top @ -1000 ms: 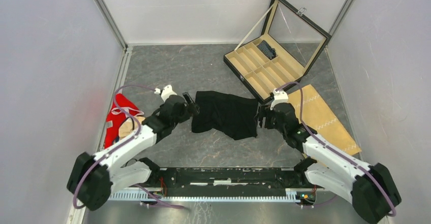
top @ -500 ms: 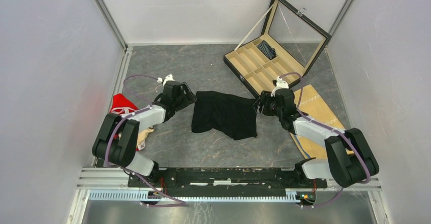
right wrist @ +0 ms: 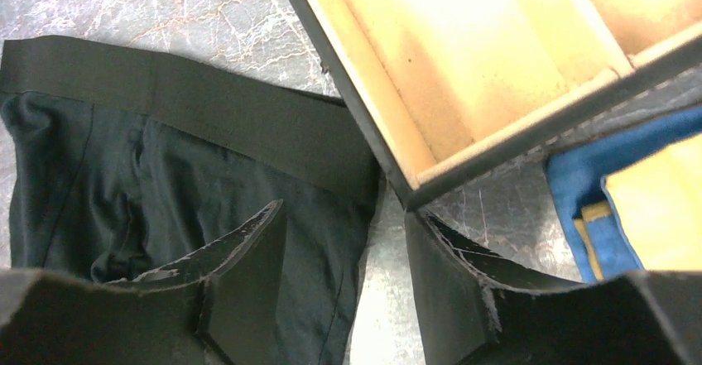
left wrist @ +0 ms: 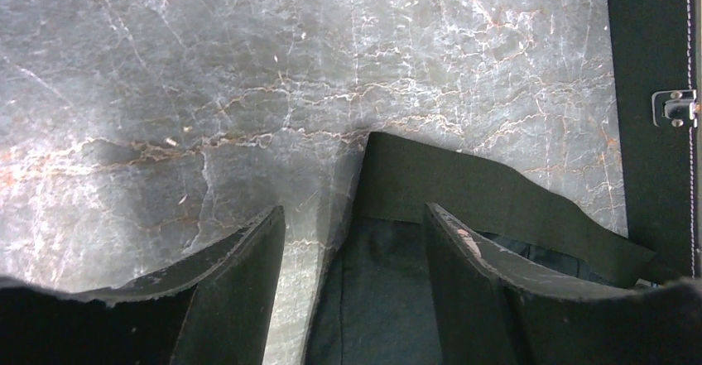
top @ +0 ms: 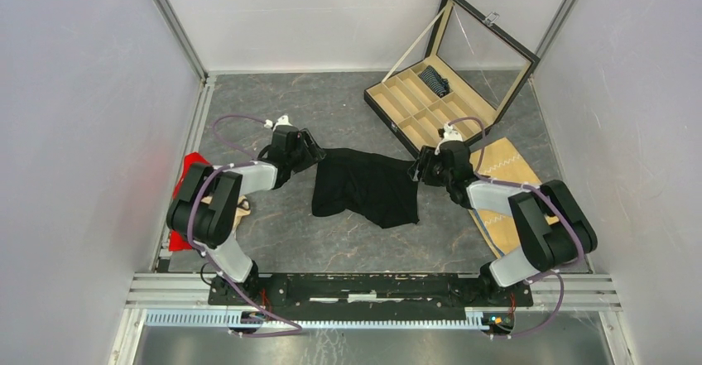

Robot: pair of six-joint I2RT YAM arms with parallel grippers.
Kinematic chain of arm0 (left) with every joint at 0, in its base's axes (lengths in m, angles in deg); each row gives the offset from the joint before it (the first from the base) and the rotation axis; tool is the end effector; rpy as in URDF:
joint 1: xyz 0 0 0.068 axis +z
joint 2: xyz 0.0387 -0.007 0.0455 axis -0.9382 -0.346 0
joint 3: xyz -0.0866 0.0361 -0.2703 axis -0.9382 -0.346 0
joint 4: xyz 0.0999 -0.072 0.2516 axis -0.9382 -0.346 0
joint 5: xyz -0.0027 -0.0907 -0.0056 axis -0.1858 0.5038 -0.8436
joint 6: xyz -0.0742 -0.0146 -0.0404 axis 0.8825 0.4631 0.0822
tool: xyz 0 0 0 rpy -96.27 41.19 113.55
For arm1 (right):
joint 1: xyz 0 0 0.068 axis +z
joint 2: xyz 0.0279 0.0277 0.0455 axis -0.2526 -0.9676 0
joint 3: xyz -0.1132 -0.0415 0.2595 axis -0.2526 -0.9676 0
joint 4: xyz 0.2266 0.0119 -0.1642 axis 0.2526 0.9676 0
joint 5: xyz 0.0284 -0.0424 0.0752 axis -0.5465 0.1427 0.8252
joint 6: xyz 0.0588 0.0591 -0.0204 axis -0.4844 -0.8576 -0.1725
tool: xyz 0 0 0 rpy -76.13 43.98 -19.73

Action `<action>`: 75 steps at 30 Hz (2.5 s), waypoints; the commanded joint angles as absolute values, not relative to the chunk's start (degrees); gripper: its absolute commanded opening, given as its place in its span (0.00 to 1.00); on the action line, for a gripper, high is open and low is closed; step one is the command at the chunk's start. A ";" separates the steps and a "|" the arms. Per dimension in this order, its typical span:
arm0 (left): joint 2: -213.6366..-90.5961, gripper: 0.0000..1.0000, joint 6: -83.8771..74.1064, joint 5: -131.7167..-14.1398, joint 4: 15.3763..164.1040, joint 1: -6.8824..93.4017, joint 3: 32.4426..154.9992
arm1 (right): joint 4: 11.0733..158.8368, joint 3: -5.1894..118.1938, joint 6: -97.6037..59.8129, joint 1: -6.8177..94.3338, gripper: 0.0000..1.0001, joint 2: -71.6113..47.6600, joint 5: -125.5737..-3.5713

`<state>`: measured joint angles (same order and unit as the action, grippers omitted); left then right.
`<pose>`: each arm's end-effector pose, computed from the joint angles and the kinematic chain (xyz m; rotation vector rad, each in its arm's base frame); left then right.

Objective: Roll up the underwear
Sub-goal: Flatten out the underwear at the center of the board.

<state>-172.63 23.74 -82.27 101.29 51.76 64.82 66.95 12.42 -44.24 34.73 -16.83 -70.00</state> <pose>0.3553 -0.1139 0.1214 -0.4540 2.2592 -0.5157 0.3021 0.1137 0.1202 0.2168 2.2603 0.5383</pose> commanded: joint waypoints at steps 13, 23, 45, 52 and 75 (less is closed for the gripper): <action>-178.10 0.54 19.78 -77.55 104.37 52.42 66.07 | 60.40 15.99 -43.78 34.20 0.37 -23.67 -69.58; -180.79 0.52 18.78 -75.55 105.15 52.44 67.48 | 60.06 16.72 -43.47 33.81 0.36 -25.54 -68.52; -144.69 0.02 20.26 -76.08 109.66 52.10 52.92 | 69.70 10.87 -35.46 33.65 0.00 7.30 -68.22; -119.97 0.02 21.70 -79.74 97.08 51.59 50.38 | 83.24 13.21 -31.42 33.78 0.00 24.29 -65.63; -106.13 0.03 31.70 -79.71 71.32 51.61 46.05 | 94.71 1.50 -35.94 33.74 0.00 36.84 -63.45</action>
